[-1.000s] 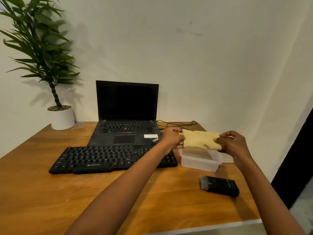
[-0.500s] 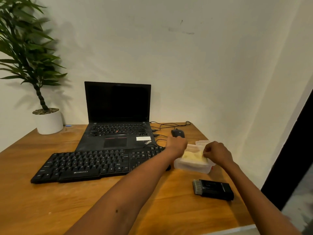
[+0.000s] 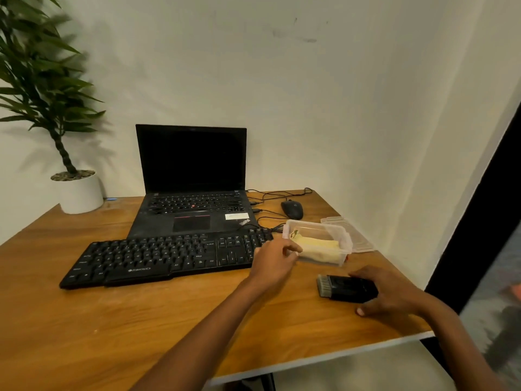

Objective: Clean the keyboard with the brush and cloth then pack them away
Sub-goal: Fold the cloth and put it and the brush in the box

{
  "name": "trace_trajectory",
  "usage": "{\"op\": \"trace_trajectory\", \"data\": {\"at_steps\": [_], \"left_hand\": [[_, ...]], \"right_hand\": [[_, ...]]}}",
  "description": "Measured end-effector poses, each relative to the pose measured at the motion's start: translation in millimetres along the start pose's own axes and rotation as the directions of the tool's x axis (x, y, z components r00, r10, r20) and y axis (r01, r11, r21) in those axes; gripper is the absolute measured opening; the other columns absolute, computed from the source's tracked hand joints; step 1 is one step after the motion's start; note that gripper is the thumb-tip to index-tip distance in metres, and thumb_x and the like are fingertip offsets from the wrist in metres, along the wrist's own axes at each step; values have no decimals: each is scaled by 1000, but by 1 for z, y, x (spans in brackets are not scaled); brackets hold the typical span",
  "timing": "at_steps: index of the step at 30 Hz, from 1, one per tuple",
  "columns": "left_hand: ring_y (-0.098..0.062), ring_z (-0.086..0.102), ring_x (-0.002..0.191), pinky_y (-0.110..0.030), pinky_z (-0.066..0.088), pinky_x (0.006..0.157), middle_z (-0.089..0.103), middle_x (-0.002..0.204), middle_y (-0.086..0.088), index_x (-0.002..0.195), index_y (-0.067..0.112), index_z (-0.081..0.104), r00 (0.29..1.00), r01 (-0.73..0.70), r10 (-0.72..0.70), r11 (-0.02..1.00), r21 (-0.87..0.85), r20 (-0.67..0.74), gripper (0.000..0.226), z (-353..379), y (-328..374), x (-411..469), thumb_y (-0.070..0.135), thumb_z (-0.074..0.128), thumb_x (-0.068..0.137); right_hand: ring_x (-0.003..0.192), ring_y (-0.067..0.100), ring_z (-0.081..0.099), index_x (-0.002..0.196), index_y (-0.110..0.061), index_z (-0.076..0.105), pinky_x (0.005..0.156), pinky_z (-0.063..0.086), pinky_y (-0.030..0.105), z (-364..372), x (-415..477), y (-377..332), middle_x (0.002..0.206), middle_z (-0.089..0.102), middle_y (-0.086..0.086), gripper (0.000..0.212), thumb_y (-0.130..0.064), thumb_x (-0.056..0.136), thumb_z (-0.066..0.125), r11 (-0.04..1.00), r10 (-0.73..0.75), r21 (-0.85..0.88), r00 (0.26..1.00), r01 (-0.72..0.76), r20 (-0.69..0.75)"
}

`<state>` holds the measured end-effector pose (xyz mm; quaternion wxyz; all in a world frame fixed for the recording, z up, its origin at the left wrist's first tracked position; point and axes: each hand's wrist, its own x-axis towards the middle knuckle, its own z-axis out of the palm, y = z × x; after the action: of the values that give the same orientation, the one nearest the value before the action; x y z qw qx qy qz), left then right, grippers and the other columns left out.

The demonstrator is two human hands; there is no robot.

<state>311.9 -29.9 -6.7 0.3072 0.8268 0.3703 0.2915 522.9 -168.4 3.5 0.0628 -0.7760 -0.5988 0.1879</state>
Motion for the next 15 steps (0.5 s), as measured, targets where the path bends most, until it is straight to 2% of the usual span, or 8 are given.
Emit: {"op": "trace_trajectory", "data": {"at_steps": [2, 4, 6, 8, 10, 12, 15], "left_hand": [[-9, 55, 105, -39, 45, 97, 64, 114, 7, 105, 28, 67, 998, 31, -36, 996, -80, -57, 19, 2, 1, -16, 19, 58, 90], [-8, 54, 105, -31, 49, 92, 61, 121, 3, 117, 23, 61, 992, 62, -85, 968, -242, -89, 27, 2, 8, -30, 17, 56, 91], [-8, 53, 106, -24, 51, 86, 54, 131, 1, 134, 19, 47, 984, 130, -174, 852, -508, -40, 42, 3, 19, -41, 19, 56, 93], [-10, 53, 109, -24, 52, 84, 51, 130, 5, 140, 22, 35, 974, 206, -210, 676, -708, 84, 53, 7, 31, -50, 26, 57, 92], [-12, 58, 107, -24, 55, 79, 57, 122, 3, 128, 28, 42, 959, 273, -205, 504, -820, 194, 40, 14, 42, -54, 30, 58, 91], [-17, 63, 104, -30, 56, 83, 63, 115, -4, 119, 21, 52, 951, 280, -238, 397, -874, 197, 32, 22, 48, -50, 30, 60, 89], [-19, 64, 101, -31, 53, 88, 68, 105, -6, 112, 11, 60, 945, 209, -319, 430, -878, 68, 29, 29, 50, -42, 27, 62, 89]], "right_hand": [[113, 8, 45, 134, -26, 41, 92, 41, 17, 9, -2, -4, 133, 47, -5, 67, -34, 75, 74, 1000, 7, 23, 994, -4, -109], [106, 7, 47, 126, -25, 48, 81, 43, 14, 15, -3, -10, 127, 52, -3, 58, -28, 75, 76, 990, -1, 136, 974, 33, -229], [104, 10, 50, 121, -25, 51, 77, 46, 16, 21, -4, -23, 122, 54, -3, 58, -27, 70, 79, 947, 26, 306, 926, 97, -375], [101, 14, 53, 118, -21, 53, 73, 49, 20, 29, -6, -43, 114, 55, -3, 60, -28, 66, 82, 907, 98, 399, 856, 132, -508], [101, 18, 53, 112, -19, 56, 77, 53, 31, 39, -6, -64, 106, 55, -3, 59, -30, 62, 84, 921, 109, 351, 754, 169, -648], [101, 20, 52, 109, -17, 58, 79, 53, 37, 49, -7, -84, 101, 54, -5, 58, -31, 60, 85, 923, 130, 335, 665, 190, -735], [103, 22, 50, 110, -13, 59, 76, 49, 33, 61, -8, -105, 105, 59, 2, 55, -32, 63, 83, 933, 209, 336, 561, 133, -801]]}}
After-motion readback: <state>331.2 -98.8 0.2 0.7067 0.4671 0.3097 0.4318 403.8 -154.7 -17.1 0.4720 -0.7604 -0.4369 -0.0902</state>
